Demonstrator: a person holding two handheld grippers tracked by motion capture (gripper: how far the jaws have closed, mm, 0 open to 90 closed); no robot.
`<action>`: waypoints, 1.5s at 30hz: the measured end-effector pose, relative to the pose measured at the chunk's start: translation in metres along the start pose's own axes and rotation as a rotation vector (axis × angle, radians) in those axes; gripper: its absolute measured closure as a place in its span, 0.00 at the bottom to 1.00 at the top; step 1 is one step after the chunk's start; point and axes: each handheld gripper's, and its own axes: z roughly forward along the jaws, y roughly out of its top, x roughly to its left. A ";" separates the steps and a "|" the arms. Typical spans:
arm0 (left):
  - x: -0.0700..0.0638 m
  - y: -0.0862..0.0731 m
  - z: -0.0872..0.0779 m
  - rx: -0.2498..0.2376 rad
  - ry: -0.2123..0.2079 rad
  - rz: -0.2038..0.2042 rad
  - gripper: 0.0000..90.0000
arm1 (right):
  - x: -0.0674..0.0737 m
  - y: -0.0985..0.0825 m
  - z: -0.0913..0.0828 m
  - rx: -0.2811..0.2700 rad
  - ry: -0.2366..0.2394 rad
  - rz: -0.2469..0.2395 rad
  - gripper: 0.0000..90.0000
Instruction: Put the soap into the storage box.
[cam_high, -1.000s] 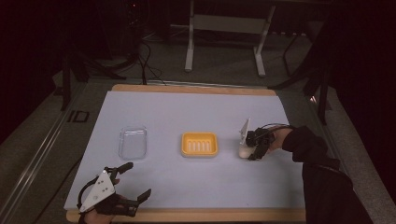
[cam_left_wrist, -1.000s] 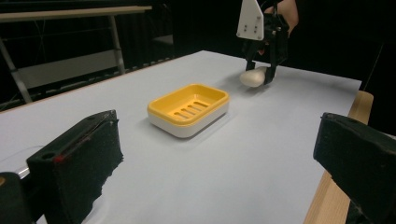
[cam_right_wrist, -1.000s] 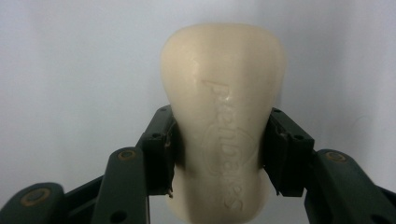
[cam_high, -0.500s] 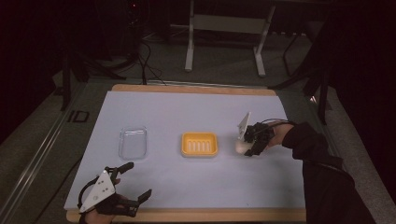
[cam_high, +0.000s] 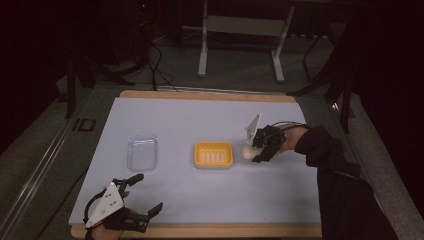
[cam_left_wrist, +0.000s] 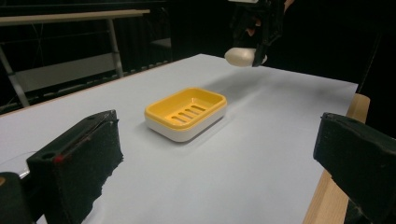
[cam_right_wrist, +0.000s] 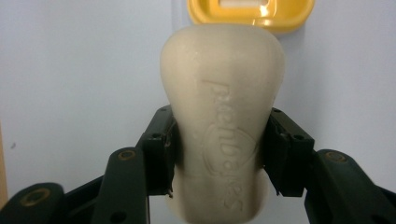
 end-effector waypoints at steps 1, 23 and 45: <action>0.000 0.000 0.000 0.000 0.000 0.000 0.01 | 0.000 0.000 0.000 0.000 0.000 0.000 0.56; -0.001 0.001 0.004 0.007 -0.018 0.006 0.01 | -0.004 0.044 -0.009 -0.068 -0.026 -0.043 0.56; -0.002 0.002 0.005 0.009 -0.024 0.012 0.01 | -0.010 0.081 -0.016 -0.235 -0.039 -0.102 0.56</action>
